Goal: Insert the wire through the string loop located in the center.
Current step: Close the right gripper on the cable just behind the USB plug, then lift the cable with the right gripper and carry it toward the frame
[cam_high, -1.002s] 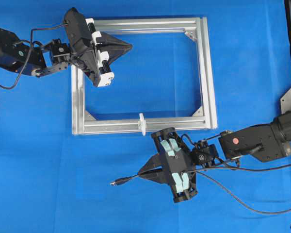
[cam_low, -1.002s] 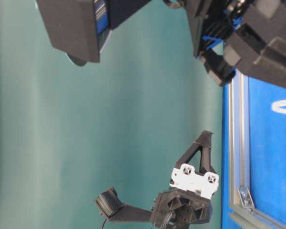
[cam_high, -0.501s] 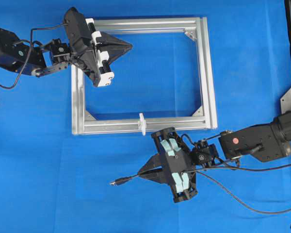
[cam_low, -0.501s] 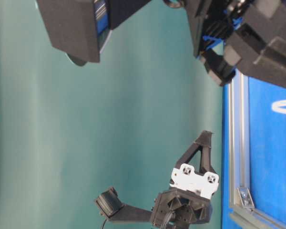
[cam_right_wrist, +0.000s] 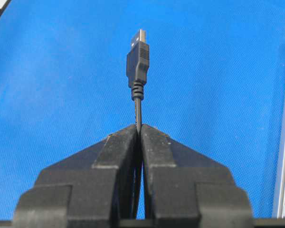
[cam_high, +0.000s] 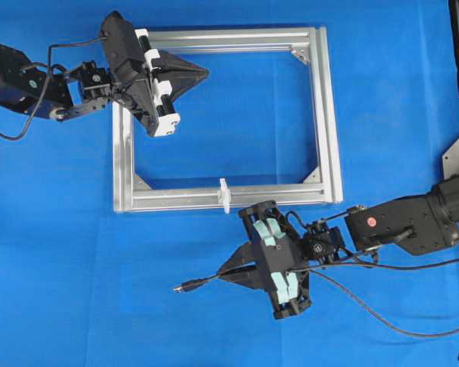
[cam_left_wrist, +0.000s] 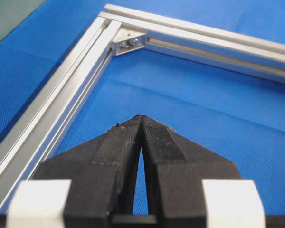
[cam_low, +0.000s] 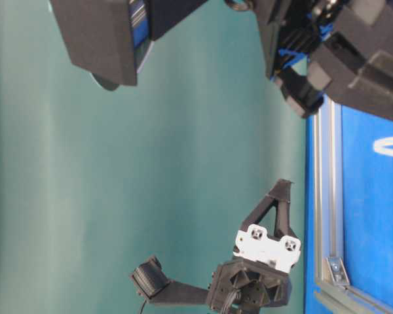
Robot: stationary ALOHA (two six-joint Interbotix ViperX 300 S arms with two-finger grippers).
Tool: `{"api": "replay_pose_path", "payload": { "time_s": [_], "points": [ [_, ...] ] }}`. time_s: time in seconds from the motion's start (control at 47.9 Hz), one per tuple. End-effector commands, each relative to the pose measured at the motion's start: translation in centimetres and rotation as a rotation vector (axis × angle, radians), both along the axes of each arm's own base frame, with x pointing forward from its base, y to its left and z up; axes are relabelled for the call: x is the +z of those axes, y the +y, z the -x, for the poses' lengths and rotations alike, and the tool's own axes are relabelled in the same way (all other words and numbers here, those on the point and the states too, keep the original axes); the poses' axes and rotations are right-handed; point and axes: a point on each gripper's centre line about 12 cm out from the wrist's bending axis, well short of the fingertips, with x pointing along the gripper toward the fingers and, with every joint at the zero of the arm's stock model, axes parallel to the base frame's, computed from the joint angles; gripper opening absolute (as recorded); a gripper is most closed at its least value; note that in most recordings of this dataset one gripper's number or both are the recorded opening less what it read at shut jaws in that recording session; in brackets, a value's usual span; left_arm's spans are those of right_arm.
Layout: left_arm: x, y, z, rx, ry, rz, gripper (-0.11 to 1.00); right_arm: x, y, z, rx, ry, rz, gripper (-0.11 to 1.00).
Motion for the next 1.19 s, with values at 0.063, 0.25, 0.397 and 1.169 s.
{"api": "replay_pose_path", "payload": {
  "time_s": [0.063, 0.25, 0.397, 1.169],
  "points": [
    [1.5, 0.1, -0.2, 0.0, -0.045, -0.012, 0.0, 1.6, 0.2, -0.1, 0.004, -0.044, -0.013, -0.02],
    [1.5, 0.1, -0.2, 0.001, -0.046, -0.012, 0.0, 1.5, 0.2, -0.1, 0.006, -0.043, -0.013, -0.02],
    [1.5, 0.1, -0.2, 0.001, -0.046, -0.012, 0.0, 1.5, 0.1, 0.1, 0.004, -0.04, -0.012, -0.02],
    [1.6, -0.4, -0.5, -0.014, -0.053, -0.012, 0.0, 1.0, -2.4, 7.6, -0.023, 0.008, -0.029, -0.02]
  ]
}}
